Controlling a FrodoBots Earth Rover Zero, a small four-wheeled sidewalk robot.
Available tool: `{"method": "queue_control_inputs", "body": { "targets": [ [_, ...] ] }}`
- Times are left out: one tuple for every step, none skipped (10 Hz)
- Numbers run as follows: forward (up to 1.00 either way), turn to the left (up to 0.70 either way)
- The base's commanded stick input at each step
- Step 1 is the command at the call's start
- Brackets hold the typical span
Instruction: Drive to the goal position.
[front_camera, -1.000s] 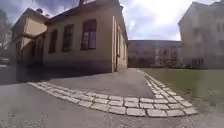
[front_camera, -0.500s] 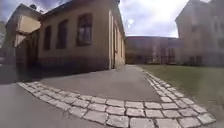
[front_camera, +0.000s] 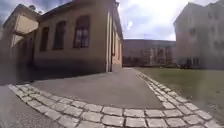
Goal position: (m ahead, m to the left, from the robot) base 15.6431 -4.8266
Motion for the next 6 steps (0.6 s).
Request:
{"method": "queue_control_inputs", "body": {
  "targets": [
    [0.70, 0.03],
    [0.70, 0.03],
    [0.70, 0.03],
    [0.70, 0.03],
    [0.70, 0.03],
    [0.70, 0.03]
  ]
}}
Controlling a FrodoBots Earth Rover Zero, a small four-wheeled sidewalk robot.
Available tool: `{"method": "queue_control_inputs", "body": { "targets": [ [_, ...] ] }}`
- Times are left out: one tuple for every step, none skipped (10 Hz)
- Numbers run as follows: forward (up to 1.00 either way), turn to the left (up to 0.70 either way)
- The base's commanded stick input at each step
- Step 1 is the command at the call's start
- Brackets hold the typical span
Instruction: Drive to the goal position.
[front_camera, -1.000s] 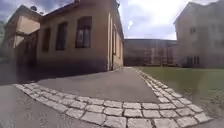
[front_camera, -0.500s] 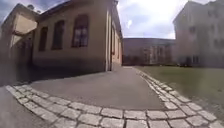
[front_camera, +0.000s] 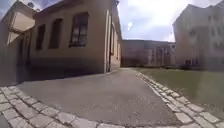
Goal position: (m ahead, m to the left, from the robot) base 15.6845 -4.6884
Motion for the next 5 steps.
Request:
{"method": "queue_control_inputs", "body": {
  "targets": [
    [0.70, 0.03],
    [0.70, 0.03],
    [0.70, 0.03],
    [0.70, 0.03],
    [0.70, 0.03]
  ]
}}
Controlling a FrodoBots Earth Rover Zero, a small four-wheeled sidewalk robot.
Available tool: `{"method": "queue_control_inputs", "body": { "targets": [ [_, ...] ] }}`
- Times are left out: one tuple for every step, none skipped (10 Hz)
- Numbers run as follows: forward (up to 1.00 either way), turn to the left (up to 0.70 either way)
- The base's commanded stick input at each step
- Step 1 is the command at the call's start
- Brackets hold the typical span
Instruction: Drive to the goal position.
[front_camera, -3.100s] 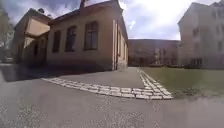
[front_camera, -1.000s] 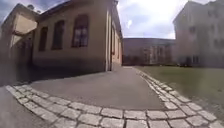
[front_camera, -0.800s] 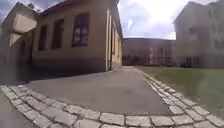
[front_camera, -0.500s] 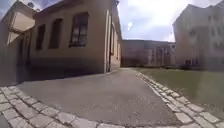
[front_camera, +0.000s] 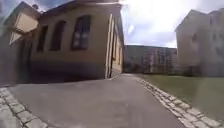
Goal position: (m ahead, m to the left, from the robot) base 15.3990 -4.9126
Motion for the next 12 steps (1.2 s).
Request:
{"method": "queue_control_inputs", "body": {
  "targets": [
    [0.70, 0.03],
    [0.70, 0.03],
    [0.70, 0.03],
    [0.70, 0.03],
    [0.70, 0.03],
    [0.70, 0.03],
    [0.70, 0.03],
    [0.70, 0.03],
    [0.70, 0.03],
    [0.70, 0.03],
    [0.70, 0.03],
    [0.70, 0.03]
  ]
}}
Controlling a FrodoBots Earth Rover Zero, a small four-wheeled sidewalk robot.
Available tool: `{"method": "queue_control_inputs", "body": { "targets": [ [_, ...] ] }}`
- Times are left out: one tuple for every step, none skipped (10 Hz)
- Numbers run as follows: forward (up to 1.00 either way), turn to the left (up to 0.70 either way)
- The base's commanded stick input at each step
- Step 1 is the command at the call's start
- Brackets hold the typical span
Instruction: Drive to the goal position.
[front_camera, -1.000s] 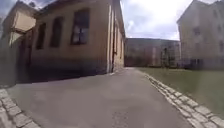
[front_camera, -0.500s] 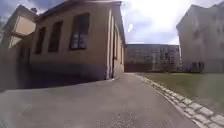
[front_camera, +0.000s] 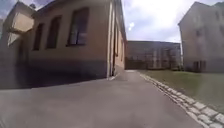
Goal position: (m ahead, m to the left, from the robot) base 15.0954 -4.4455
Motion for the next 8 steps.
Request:
{"method": "queue_control_inputs", "body": {
  "targets": [
    [0.70, 0.03],
    [0.70, 0.03],
    [0.70, 0.03],
    [0.70, 0.03],
    [0.70, 0.03],
    [0.70, 0.03],
    [0.70, -0.01],
    [0.70, -0.01]
  ]
}}
